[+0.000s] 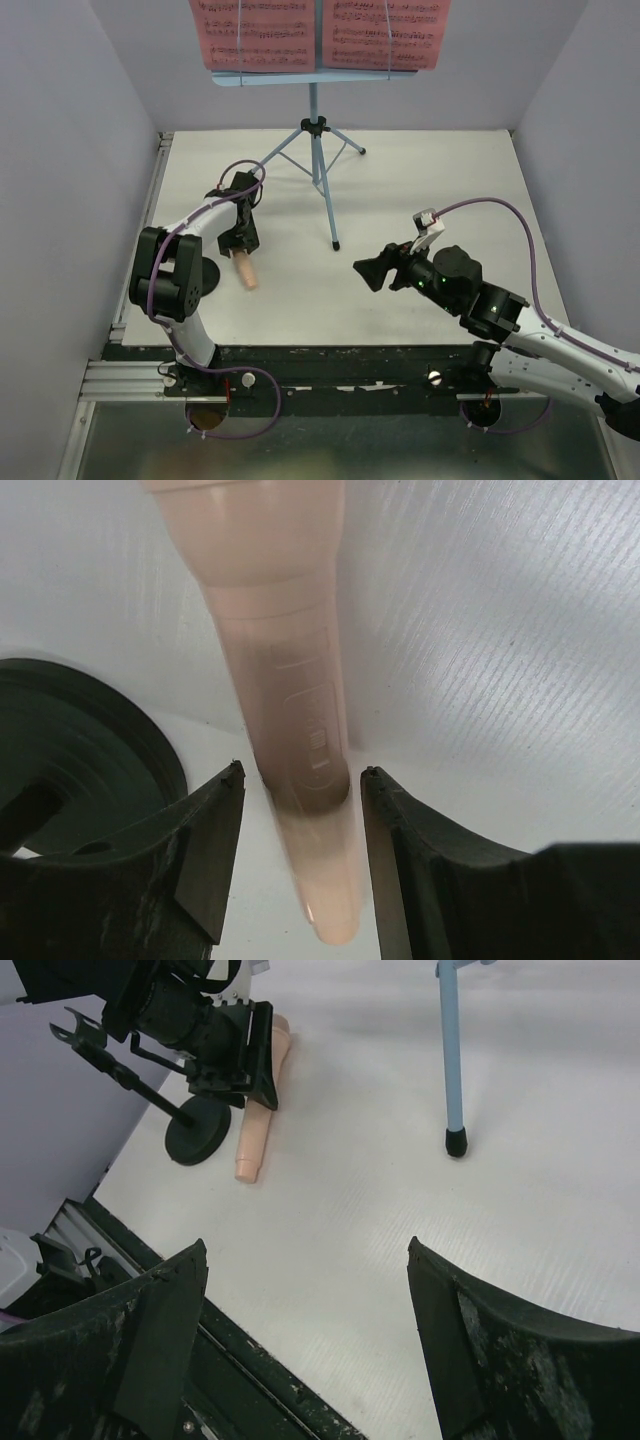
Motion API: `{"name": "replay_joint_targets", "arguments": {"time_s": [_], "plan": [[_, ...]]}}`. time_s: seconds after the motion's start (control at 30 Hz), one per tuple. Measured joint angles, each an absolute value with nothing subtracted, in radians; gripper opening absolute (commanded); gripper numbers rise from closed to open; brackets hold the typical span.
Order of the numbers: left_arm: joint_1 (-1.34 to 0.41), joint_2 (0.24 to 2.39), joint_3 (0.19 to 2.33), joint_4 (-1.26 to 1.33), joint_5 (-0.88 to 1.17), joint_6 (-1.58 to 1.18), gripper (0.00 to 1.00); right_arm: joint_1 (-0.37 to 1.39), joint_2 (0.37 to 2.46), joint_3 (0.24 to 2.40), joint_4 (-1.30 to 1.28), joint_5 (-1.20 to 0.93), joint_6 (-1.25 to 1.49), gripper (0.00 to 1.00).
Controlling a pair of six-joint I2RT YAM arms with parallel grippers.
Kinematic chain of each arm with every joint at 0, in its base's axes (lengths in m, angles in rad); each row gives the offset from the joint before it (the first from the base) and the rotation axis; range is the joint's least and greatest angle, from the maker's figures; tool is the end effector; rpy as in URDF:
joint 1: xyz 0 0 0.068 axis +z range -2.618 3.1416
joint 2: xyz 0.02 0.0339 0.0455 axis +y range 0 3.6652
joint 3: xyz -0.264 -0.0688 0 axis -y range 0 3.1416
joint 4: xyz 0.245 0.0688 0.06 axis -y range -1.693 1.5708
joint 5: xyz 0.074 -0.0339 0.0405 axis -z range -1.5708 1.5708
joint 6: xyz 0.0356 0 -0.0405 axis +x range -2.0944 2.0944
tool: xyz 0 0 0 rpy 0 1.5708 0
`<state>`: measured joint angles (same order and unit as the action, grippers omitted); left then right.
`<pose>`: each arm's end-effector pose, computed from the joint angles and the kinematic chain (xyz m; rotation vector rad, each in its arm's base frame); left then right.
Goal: Pack up the instrument practice props
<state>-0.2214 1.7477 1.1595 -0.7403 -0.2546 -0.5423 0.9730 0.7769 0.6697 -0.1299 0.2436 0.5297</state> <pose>0.3235 -0.0636 0.1821 -0.4932 2.7728 0.2067 0.1125 0.1500 0.3065 -0.2360 1.8688 0.8397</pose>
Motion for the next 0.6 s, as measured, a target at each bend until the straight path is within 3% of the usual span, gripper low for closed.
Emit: {"name": "replay_joint_targets", "arguments": {"time_s": [0.6], "plan": [[-0.186,1.672,1.027,-0.694,-0.257,-0.542,0.57,0.973,0.776,0.672,-0.16,0.249,0.529,0.88]]}}
